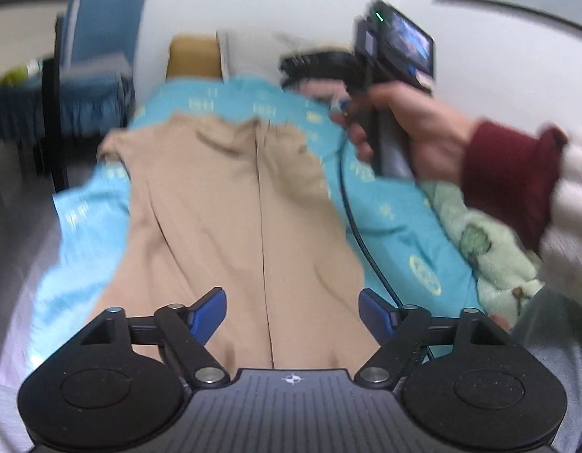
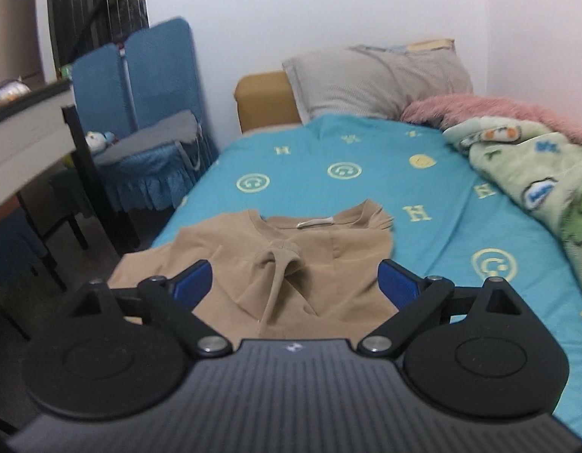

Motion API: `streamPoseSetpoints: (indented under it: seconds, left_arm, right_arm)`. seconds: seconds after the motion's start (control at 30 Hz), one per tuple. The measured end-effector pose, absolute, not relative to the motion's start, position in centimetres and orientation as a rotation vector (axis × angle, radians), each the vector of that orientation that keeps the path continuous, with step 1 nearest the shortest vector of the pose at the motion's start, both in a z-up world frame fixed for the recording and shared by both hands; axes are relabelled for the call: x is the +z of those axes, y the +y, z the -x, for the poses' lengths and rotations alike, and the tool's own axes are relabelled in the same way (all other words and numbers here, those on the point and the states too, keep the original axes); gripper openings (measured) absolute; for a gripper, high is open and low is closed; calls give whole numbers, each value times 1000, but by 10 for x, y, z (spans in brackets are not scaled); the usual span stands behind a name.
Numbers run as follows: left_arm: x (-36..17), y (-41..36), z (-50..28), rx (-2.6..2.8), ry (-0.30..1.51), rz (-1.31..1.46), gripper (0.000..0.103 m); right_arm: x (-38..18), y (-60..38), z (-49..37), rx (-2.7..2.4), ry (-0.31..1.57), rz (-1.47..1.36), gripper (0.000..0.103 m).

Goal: Fold clothes
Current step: 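Open the left gripper and release the folded side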

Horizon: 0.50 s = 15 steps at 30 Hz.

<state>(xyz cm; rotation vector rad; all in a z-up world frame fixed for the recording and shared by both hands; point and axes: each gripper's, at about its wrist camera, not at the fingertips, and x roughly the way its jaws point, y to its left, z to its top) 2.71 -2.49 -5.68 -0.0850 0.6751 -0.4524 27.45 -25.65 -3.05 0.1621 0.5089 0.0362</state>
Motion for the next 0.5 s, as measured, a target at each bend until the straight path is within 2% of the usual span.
streamPoseSetpoints:
  seconds: [0.33, 0.5]
  left_arm:
    - [-35, -3, -21, -354, 602, 172, 83]
    - [-38, 2, -29, -324, 597, 207, 83]
  right_arm:
    - [19, -278, -124, 80, 396, -210, 96]
    - [-2, -283, -67, 86, 420, -235, 96]
